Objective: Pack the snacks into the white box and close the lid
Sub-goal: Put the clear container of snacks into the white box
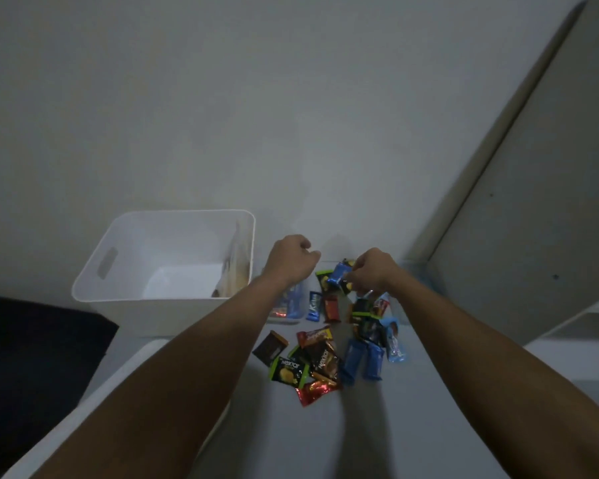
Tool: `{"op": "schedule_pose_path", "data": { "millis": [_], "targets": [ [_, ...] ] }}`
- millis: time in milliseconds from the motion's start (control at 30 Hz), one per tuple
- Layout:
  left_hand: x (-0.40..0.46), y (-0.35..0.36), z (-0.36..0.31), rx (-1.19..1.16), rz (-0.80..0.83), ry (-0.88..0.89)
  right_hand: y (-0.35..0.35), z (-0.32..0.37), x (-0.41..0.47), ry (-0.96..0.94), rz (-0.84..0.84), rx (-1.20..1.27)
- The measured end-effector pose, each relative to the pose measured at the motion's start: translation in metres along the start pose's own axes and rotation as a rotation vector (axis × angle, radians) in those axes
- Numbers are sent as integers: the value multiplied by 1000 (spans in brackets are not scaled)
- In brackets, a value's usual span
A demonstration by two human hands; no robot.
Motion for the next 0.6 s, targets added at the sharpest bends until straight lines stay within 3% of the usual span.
{"op": "schedule_pose_path", "data": {
  "millis": [400,600],
  "targets": [
    [-7,170,-40,27,400,-25,-72,-162,10,247,-213,-172],
    [-6,237,-73,-30,498,-66,-61,-212,10,290,-139,-218]
  ]
}}
Point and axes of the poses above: each hand's wrist, its own x-axis towards the middle knuckle, its own y-axis out of the palm, z = x × y, the point moved 10 cm from there along x, towards the middle knuckle, and after that the axes turned 11 degrees about x, right-handed, at the moved point
